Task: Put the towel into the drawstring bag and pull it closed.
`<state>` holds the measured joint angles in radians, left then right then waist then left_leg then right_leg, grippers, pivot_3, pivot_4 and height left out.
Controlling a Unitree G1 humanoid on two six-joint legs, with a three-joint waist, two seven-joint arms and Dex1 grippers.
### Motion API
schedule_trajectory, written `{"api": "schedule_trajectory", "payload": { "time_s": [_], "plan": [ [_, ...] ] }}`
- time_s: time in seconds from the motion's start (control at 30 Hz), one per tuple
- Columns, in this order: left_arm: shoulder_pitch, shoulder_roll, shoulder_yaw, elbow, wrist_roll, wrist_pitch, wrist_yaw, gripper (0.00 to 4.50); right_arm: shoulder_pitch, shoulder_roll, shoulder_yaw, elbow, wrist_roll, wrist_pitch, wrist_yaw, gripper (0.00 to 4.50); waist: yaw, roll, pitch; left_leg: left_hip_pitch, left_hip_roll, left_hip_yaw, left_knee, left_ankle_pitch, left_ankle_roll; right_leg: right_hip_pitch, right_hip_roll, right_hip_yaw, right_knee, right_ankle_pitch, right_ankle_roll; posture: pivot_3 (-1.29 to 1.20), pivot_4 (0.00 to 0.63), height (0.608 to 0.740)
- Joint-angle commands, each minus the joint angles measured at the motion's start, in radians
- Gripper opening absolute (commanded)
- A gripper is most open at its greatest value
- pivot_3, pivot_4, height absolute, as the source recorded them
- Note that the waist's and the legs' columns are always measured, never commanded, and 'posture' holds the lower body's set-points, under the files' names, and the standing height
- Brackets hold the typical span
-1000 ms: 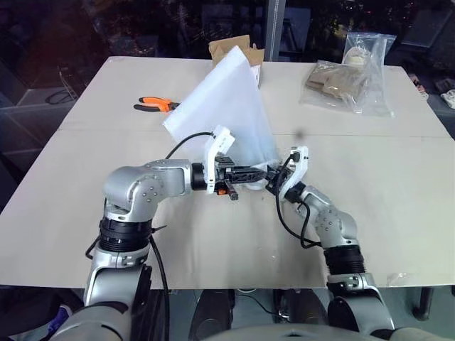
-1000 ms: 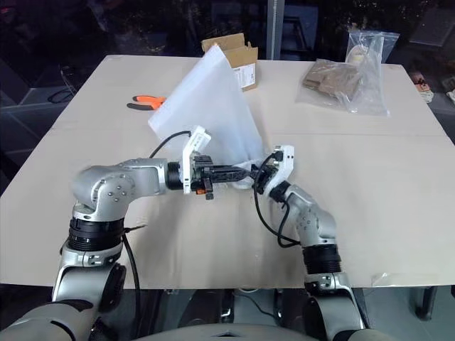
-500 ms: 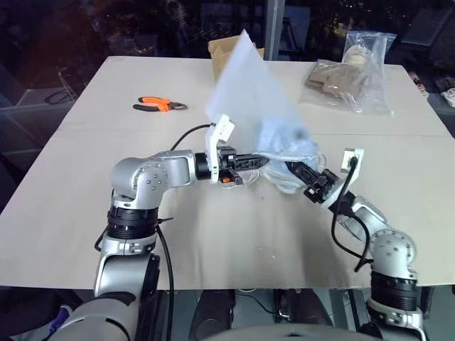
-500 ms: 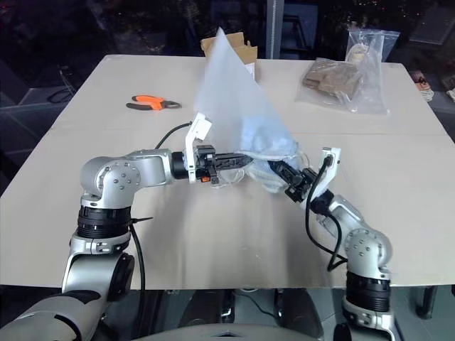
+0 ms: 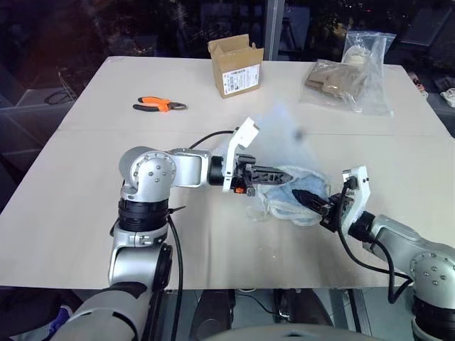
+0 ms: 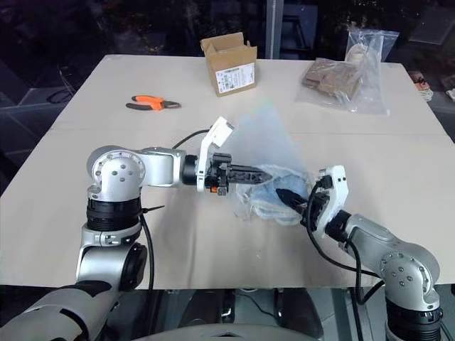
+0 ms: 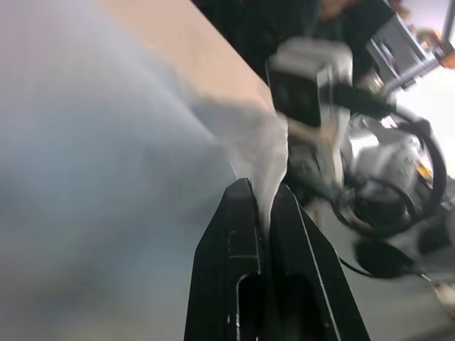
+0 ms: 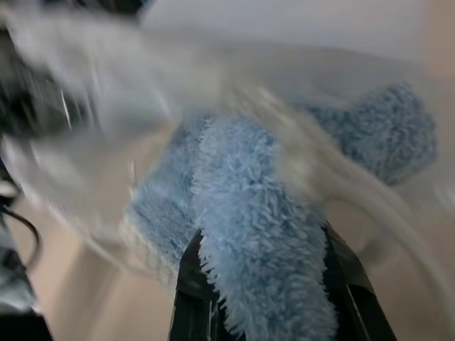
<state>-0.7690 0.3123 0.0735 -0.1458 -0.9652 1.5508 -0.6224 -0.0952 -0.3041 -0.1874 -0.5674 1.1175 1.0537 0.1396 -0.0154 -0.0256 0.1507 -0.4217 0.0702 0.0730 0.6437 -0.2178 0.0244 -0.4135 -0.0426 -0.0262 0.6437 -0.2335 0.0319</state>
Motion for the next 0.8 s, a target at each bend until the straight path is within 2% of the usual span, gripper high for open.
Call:
{"api": "schedule_trajectory", "payload": {
  "time_s": [0.03, 0.1, 0.17, 0.33, 0.47, 0.5, 0.6, 0.7, 0.8],
  "plan": [
    [0.020, -0.048, 0.038, 0.013, -0.006, 0.007, 0.048, 0.00, -0.063, 0.088, 0.056, 0.118, -0.031, -0.079, 0.018, 0.09, 0.001, 0.000, 0.000, 0.001, 0.000, -0.001, 0.000, 0.000, 0.000, 0.001, 0.001, 0.001, 0.000, 0.000, 0.000, 0.00, 0.150, 0.740],
    [0.036, -0.064, 0.048, 0.021, 0.004, -0.001, 0.072, 0.00, -0.068, 0.096, 0.118, 0.181, -0.158, -0.167, 0.068, 0.09, 0.003, 0.000, 0.000, 0.001, 0.000, -0.002, 0.000, 0.000, 0.000, 0.001, 0.004, 0.003, 0.000, 0.000, 0.000, 0.00, 0.150, 0.740],
    [0.072, -0.055, 0.042, 0.017, 0.011, -0.008, 0.079, 0.00, -0.074, 0.148, 0.138, 0.269, -0.210, -0.254, 0.112, 0.09, 0.003, 0.000, 0.000, 0.000, 0.000, -0.002, 0.000, 0.000, 0.000, 0.001, 0.006, 0.007, 0.000, 0.001, -0.002, 0.00, 0.150, 0.740],
    [0.145, -0.019, 0.018, 0.019, 0.043, -0.048, 0.069, 0.00, -0.118, 0.265, 0.136, 0.449, -0.248, -0.383, 0.219, 0.09, -0.002, 0.000, 0.000, -0.002, 0.000, 0.000, 0.000, 0.000, 0.000, -0.001, 0.008, 0.013, -0.001, 0.002, -0.003, 0.00, 0.150, 0.740],
    [0.167, 0.002, 0.013, 0.034, 0.064, -0.077, 0.062, 0.00, -0.127, 0.259, 0.154, 0.492, -0.286, -0.420, 0.315, 0.09, 0.003, 0.000, 0.000, -0.001, 0.000, -0.001, 0.000, 0.000, 0.000, -0.001, 0.008, 0.013, 0.000, 0.002, -0.003, 0.00, 0.150, 0.740],
    [0.171, 0.013, 0.008, 0.038, 0.076, -0.093, 0.059, 0.00, -0.123, 0.245, 0.165, 0.483, -0.300, -0.420, 0.333, 0.97, 0.003, 0.000, 0.000, -0.001, 0.000, -0.001, 0.000, 0.000, 0.000, -0.001, 0.008, 0.013, 0.000, 0.002, -0.003, 0.00, 0.150, 0.740],
    [0.162, 0.029, 0.010, 0.054, 0.096, -0.140, 0.052, 0.00, -0.107, 0.182, 0.222, 0.432, -0.401, -0.429, 0.328, 2.13, 0.003, 0.000, 0.000, -0.001, -0.001, 0.000, 0.000, 0.000, 0.000, -0.001, 0.008, 0.015, 0.000, 0.002, -0.003, 0.00, 0.150, 0.740],
    [0.117, 0.027, 0.052, 0.101, 0.089, -0.160, 0.050, 0.00, -0.086, 0.098, 0.271, 0.344, -0.519, -0.445, 0.296, 2.13, 0.005, 0.000, 0.000, -0.001, -0.002, 0.000, 0.000, 0.000, 0.000, -0.001, 0.008, 0.015, 0.000, 0.002, -0.003, 0.00, 0.150, 0.740],
    [0.097, 0.041, 0.053, 0.128, 0.095, -0.175, 0.035, 0.00, -0.070, 0.037, 0.278, 0.254, -0.562, -0.439, 0.287, 2.13, 0.004, 0.000, 0.000, -0.001, -0.002, -0.001, 0.000, 0.000, 0.000, -0.001, 0.008, 0.015, 0.000, 0.002, -0.003, 0.00, 0.150, 0.740]
  ]
}}
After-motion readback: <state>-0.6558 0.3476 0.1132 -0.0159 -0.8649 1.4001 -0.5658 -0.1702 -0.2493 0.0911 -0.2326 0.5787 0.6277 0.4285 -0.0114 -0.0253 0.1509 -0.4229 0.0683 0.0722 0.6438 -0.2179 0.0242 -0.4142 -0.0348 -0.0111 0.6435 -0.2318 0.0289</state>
